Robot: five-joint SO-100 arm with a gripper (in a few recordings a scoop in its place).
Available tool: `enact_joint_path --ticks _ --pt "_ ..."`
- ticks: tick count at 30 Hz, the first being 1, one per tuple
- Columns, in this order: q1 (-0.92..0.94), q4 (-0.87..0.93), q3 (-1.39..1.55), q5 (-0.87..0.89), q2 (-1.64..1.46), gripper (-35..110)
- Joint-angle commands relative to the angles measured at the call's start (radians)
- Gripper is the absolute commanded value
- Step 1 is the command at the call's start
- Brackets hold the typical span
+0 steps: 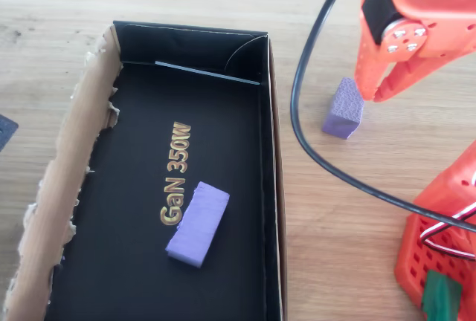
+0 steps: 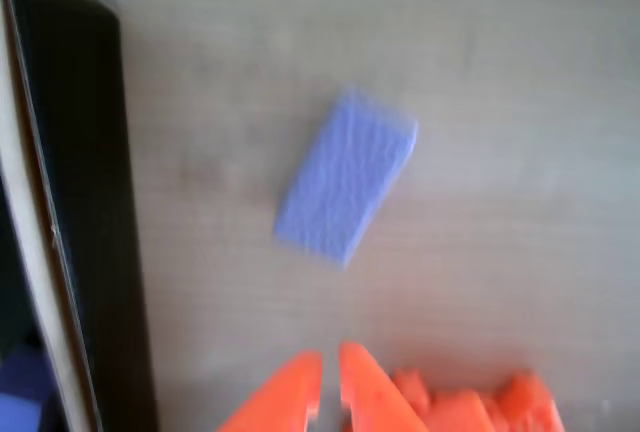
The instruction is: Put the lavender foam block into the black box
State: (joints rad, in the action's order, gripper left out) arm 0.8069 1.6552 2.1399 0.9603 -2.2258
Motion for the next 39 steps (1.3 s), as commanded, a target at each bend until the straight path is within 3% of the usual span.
enact_joint_path --ticks 1,15,39 --pt "0.029 -0.028 0.018 0.031 -0.018 0" --pt "0.123 -0.278 0.026 -0.11 0.112 0" --pt "0.132 -0.176 0.055 -0.008 -0.063 0"
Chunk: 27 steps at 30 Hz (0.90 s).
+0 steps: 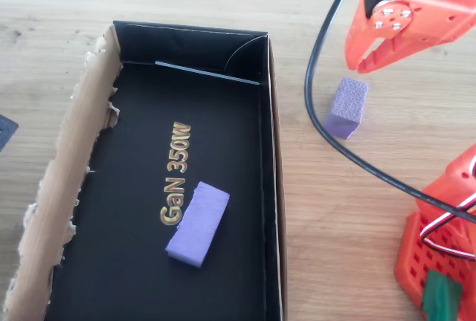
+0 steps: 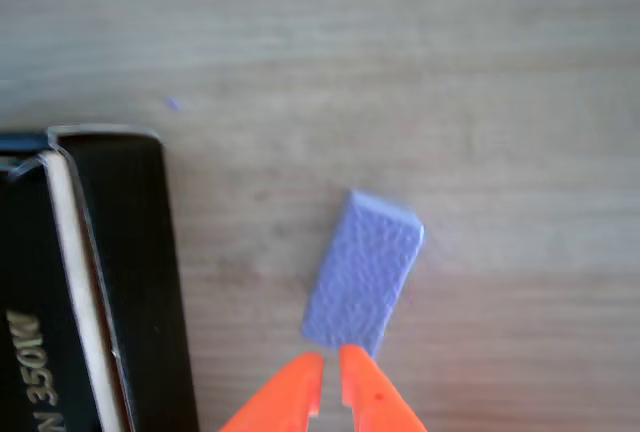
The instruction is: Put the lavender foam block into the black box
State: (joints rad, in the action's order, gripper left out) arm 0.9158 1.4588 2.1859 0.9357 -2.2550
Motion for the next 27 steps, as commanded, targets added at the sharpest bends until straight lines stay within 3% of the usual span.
enact_joint_path --ticks 1,8,20,27 --pt "0.015 0.018 0.012 0.031 -0.034 0" --pt "-0.087 0.052 0.02 0.187 -0.023 0" --pt "-0.072 0.141 0.02 0.172 -0.078 0" --pt "-0.044 0.152 0.02 0.345 -0.077 0"
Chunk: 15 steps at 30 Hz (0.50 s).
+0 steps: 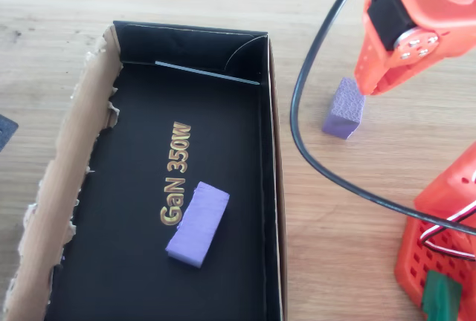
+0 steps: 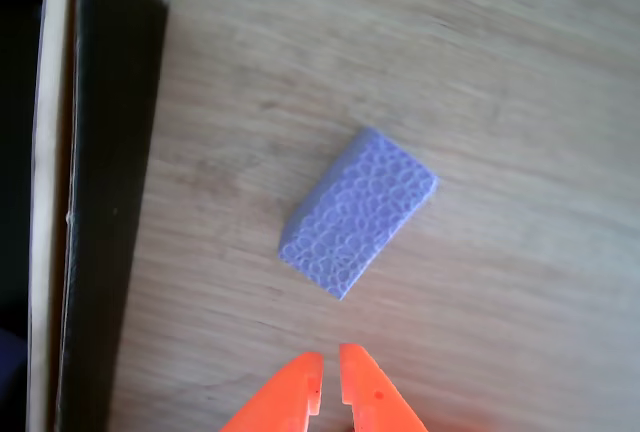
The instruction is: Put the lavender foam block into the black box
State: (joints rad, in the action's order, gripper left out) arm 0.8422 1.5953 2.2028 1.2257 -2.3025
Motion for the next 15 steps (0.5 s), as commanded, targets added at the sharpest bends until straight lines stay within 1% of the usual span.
enact_joint_path --ticks 1,3,4,8,15 --pt "0.032 0.017 0.003 0.077 -0.029 0" --pt "0.035 0.026 0.003 0.127 -0.029 0" --pt "0.034 0.028 0.003 0.126 -0.029 0" --pt "0.044 -0.011 0.003 -0.008 -0.009 0" --pt "0.08 -0.1 0.003 -0.337 0.026 0"
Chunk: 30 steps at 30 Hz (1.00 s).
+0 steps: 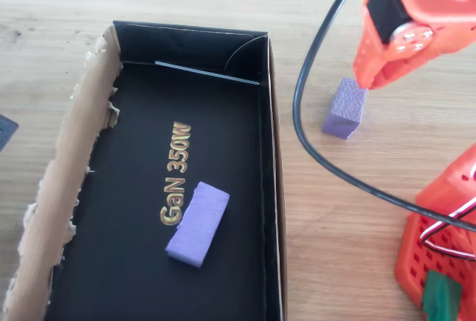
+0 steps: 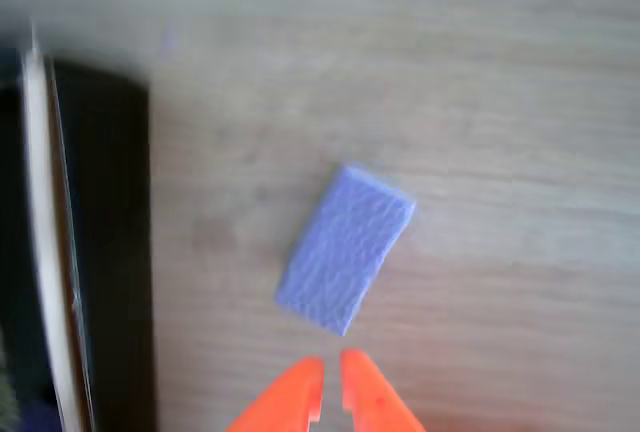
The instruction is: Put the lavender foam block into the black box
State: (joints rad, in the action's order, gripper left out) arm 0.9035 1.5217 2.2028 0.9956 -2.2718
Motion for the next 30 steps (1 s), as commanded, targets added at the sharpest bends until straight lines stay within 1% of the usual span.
enact_joint_path --ticks 1,5,20,24,25,26,28,30 --pt "0.021 -0.038 0.003 -0.152 -0.002 0" --pt "0.025 -0.06 0.0 -0.285 0.012 0" --pt "0.032 -0.163 -0.003 -0.443 0.008 0" --pt "0.037 -0.19 -0.005 -0.449 0.002 0" --pt "0.037 -0.196 -0.005 -0.453 0.005 2" --pt "0.037 -0.202 -0.005 -0.46 0.009 10" --pt "0.041 -0.201 -0.005 -0.466 0.012 13" --pt "0.044 -0.196 -0.005 -0.463 0.009 22"
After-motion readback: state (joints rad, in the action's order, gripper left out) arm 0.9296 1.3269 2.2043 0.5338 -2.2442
